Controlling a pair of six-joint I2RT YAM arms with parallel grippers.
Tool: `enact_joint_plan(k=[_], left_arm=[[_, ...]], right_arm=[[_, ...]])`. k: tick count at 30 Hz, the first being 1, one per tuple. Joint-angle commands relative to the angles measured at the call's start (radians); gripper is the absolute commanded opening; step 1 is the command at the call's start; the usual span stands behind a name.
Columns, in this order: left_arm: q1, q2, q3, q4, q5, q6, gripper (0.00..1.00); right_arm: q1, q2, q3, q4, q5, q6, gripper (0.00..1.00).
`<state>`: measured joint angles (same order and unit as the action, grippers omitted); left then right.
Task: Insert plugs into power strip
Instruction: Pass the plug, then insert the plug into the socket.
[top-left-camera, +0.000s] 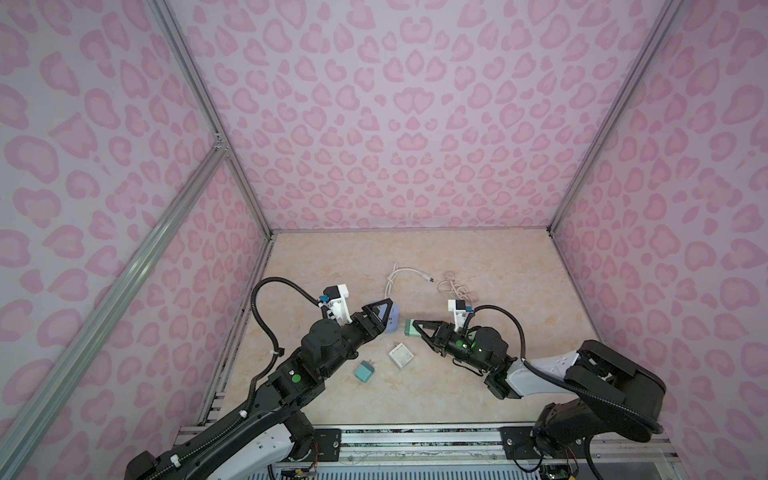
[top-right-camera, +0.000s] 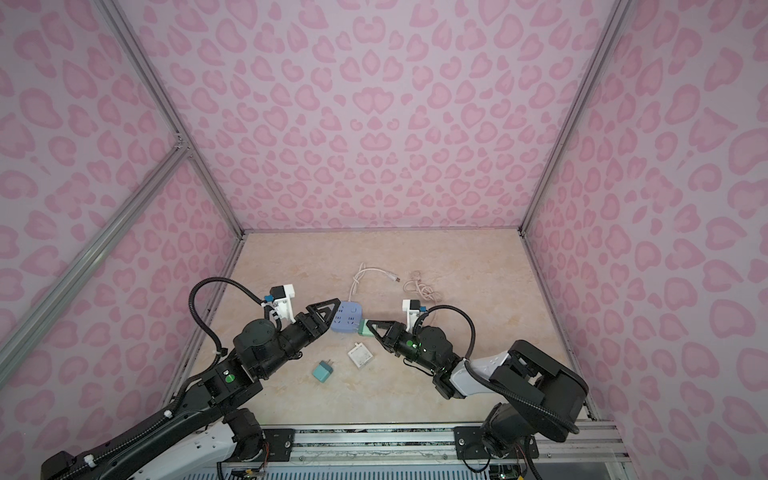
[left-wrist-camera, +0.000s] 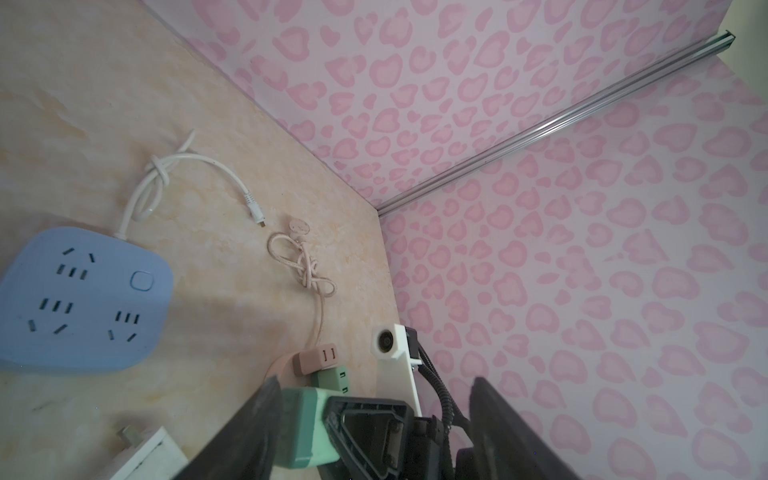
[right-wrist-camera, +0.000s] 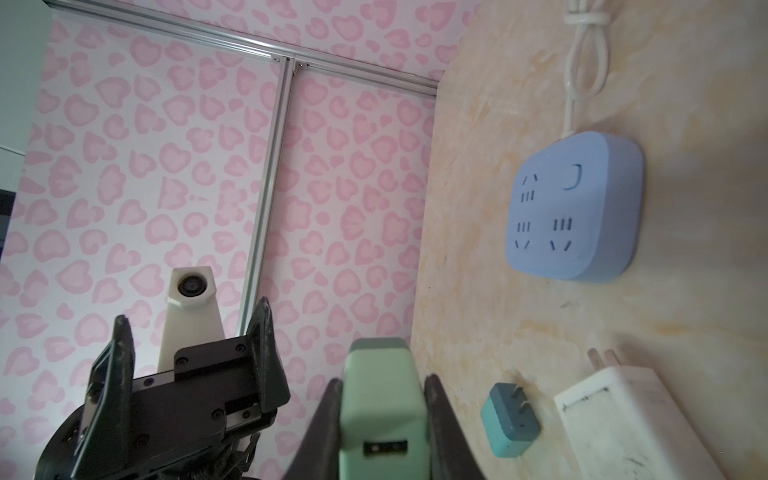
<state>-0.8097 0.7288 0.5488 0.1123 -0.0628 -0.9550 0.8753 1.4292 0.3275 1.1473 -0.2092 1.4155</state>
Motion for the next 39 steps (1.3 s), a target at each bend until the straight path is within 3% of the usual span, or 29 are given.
enact_joint_plan(k=[1, 5, 8, 13, 17, 24, 39], left_arm=[[0.007, -0.023, 0.020, -0.092, -0.044, 0.060, 0.72], [0.009, -0.021, 0.023, -0.144, -0.049, 0.078, 0.71], [0.008, 0.007, 0.033, -0.166, -0.046, 0.098, 0.71], [0.008, 0.073, 0.061, -0.201, -0.029, 0.126, 0.70], [0.008, 0.102, 0.060, -0.189, -0.014, 0.132, 0.69], [0.009, 0.110, 0.049, -0.175, -0.011, 0.134, 0.69], [0.008, 0.087, 0.023, -0.174, -0.008, 0.130, 0.69]], right_arm=[[-0.007, -0.096, 0.022, -0.272, 0.012, -0.098, 0.00], [-0.009, -0.286, 0.154, -0.811, 0.069, -0.261, 0.00], [-0.016, -0.372, 0.249, -1.104, 0.150, -0.354, 0.00], [-0.043, -0.344, 0.506, -1.594, 0.175, -0.551, 0.00], [-0.042, -0.296, 0.664, -1.856, 0.231, -0.661, 0.00], [-0.018, -0.278, 0.791, -2.038, 0.364, -0.735, 0.00], [0.004, -0.149, 0.787, -1.950, 0.406, -0.756, 0.00]])
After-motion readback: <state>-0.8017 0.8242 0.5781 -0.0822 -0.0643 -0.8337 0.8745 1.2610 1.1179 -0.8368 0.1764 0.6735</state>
